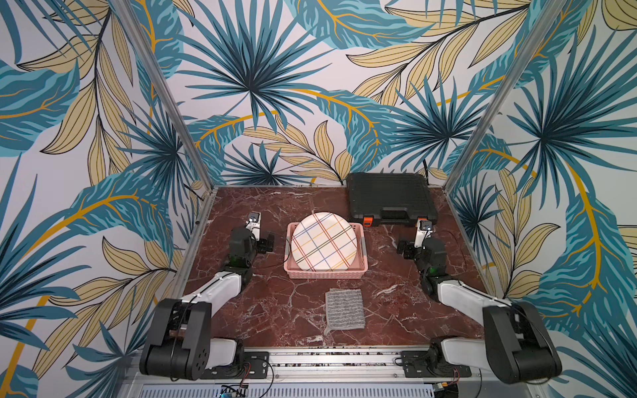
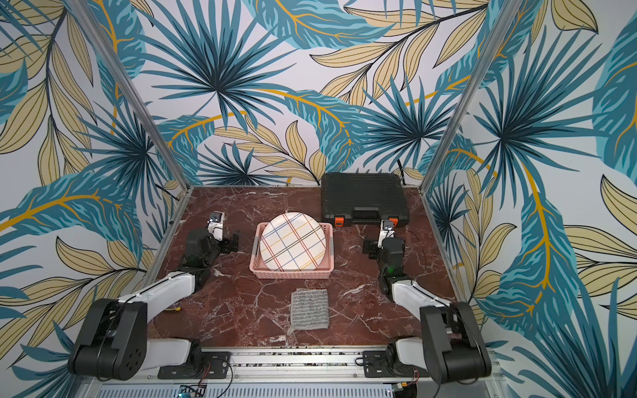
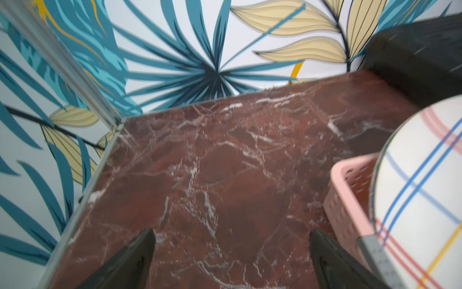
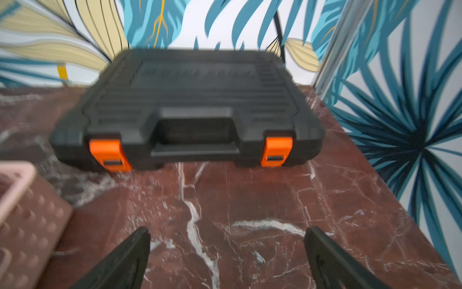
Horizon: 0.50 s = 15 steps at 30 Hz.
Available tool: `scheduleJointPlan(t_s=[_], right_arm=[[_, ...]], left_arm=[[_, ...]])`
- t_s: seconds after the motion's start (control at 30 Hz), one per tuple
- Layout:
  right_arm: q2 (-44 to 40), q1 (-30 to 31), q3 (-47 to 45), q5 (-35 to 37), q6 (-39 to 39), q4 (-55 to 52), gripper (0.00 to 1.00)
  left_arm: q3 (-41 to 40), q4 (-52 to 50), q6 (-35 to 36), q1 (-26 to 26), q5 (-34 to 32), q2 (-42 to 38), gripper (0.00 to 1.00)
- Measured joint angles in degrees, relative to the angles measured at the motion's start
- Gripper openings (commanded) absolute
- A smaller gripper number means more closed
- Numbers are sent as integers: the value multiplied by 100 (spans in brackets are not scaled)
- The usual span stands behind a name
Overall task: Wipe the wet plate dry
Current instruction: Pick up the plate from the bin.
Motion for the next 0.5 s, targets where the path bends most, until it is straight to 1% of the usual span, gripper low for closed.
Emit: scheduleJointPlan(t_s=[0.1,0.17,0.23,0.33,0.37,0.43,0.5], right_arm=[[-485,0,876,262,1113,-1102,100],[-549,-9,1235,203,1685,-1700,100],[-527,-11,1405,-221,2083,-2249,99],[-435,72,1530,-1067,2555,-2990,100],[-389,168,1604,-1268,2647,-3211,99],[-229,551,1891,-1526,2721,-3713,100],[44,1191,2409,-1545,2688,-4227,100]], left_arm=[[1025,-1436,146,-2,588,-256,100],[1591,-2389,323,-33,1047,-315,100],[1945,-3220,496,-72,1451,-339,100],[2083,-4194,734,-151,1864,-286,100],[2090,-4465,796,-184,1958,-225,100],[2096,-4937,885,-232,2127,-4,100],[2096,-5274,883,-271,2269,308,100]])
